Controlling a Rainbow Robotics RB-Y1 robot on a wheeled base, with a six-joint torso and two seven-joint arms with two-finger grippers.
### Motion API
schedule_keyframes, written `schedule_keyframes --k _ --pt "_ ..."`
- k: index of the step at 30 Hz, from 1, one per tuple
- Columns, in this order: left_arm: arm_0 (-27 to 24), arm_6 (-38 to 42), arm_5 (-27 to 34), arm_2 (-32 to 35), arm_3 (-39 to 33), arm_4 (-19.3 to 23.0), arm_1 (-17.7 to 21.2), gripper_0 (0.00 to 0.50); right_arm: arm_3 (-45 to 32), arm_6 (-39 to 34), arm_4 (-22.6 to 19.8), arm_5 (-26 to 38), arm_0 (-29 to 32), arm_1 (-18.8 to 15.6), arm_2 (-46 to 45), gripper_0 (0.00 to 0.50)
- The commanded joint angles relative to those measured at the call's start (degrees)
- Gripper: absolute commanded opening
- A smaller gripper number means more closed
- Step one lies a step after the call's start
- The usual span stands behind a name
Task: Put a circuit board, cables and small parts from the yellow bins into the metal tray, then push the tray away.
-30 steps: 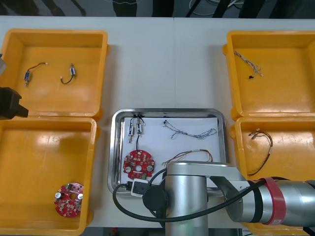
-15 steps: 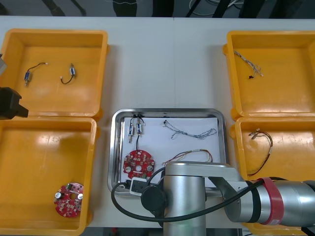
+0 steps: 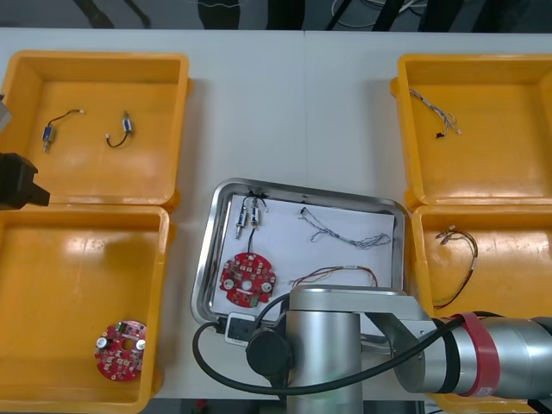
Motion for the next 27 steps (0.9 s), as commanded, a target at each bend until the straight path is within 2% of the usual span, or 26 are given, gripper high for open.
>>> schedule_keyframes --k 1,12,27 --pt "1.24 -5.34 0.38 1.76 -1.63 -0.51 2.41 0.5 -2.83 2.2 -0.54 0.14 0.18 0.45 1.15 0.015" --pt "1.24 -5.34 0.38 1.76 -1.63 -0.51 2.41 0.5 -2.83 2.55 -2.48 -0.03 -1.4 -0.61 1.85 0.007" --pt "1.24 -5.34 0.38 1.76 -1.63 -0.51 2.41 0.5 -2.75 2.81 -1.95 -1.09 -5.44 -1.31 6.77 0.0"
